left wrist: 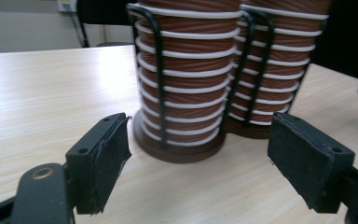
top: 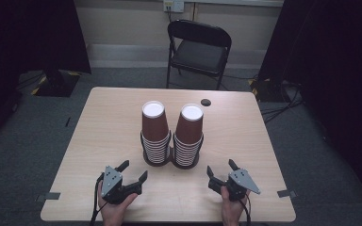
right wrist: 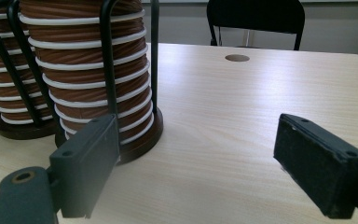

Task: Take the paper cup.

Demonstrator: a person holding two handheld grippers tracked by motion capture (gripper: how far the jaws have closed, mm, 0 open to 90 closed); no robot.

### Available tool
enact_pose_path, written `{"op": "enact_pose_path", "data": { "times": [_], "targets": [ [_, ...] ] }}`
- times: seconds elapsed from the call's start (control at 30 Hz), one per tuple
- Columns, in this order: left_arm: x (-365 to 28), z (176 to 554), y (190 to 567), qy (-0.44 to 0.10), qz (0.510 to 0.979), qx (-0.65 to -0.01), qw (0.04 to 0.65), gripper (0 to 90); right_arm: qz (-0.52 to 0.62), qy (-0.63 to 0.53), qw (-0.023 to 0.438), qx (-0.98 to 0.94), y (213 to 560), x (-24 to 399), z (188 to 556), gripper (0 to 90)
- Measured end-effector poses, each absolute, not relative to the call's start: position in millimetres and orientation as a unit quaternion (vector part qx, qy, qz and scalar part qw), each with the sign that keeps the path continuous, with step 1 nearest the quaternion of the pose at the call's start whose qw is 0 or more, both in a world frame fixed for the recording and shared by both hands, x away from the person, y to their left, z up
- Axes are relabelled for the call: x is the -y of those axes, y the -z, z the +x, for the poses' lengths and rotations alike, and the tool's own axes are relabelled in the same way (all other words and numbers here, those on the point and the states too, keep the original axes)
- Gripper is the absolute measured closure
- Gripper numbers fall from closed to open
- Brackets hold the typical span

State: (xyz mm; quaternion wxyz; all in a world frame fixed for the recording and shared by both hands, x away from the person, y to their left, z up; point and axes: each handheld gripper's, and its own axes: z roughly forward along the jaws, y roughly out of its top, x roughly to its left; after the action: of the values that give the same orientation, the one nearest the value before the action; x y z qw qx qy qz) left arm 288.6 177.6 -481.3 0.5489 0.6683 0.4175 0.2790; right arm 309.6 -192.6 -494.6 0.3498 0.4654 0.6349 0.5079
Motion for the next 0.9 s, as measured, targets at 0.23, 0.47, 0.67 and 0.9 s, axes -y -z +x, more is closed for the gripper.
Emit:
{"op": "enact_pose_path", "data": {
  "times": [0.23,0.47,0.67,0.9],
  "targets": [
    [-173,285,475,-0.261,0.672,-0.407,0.562,20.9,0.463,-0.501,0.351,-0.642,494,191,310,13.2],
    [-165,286,463,-0.259,0.677,-0.386,0.570,21.6,0.462,-0.508,0.351,-0.637,495,192,309,13.2],
    [-159,285,451,-0.259,0.675,-0.372,0.583,23.2,0.462,-0.504,0.354,-0.638,495,191,309,13.2],
    [-147,288,441,-0.257,0.682,-0.352,0.588,23.6,0.462,-0.510,0.354,-0.634,495,192,308,13.2]
  ]
}}
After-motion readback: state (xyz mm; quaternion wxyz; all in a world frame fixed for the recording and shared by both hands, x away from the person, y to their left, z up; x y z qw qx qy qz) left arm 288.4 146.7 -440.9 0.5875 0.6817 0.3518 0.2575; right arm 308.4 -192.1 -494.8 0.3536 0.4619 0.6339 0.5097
